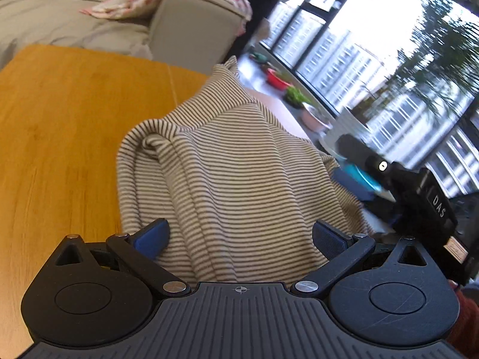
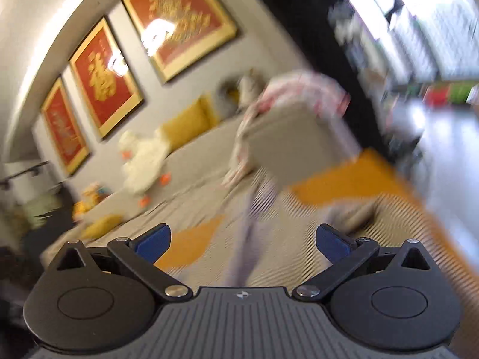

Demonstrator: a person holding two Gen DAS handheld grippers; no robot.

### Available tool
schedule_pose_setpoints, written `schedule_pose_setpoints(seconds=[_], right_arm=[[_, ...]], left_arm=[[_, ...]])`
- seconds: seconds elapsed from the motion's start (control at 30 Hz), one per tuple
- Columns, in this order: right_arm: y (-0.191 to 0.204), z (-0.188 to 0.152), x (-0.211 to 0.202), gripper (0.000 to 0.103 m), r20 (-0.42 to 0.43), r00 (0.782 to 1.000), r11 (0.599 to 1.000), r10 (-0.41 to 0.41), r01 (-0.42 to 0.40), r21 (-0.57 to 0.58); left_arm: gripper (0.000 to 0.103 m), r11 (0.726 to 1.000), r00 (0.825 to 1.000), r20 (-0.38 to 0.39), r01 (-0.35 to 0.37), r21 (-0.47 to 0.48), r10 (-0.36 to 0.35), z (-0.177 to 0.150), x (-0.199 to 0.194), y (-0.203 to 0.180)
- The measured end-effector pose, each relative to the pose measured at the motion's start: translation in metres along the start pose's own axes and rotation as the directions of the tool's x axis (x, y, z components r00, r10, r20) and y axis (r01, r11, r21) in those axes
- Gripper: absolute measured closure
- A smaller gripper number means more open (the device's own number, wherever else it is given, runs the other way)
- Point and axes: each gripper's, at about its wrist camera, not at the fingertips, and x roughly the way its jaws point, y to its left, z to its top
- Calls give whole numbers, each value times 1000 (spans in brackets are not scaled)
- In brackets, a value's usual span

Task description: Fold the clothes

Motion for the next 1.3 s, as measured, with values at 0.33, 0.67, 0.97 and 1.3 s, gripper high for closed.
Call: schedule_pose_setpoints(seconds=[0.33,0.67,0.97,1.3], right_arm=[[-21,-25,-46,0,-168,964,947,205,-152,283],[-23,-24,-47,0,-134,982,956,131,-90,278],[9,-23,-34,0,-238,970,994,49,-23,109],[82,-32,1,0,-433,875,931,-217,52,-362]], left_arm=[[0,983,978,-111,179,36,-174,-27,-5,-12],[88,990,996,75,50,-133,-41,15,17,3],[92,950,950,273,-63,-306,151,69,-67,92],[9,980,982,37,-179,-90,183,23,-74,94]])
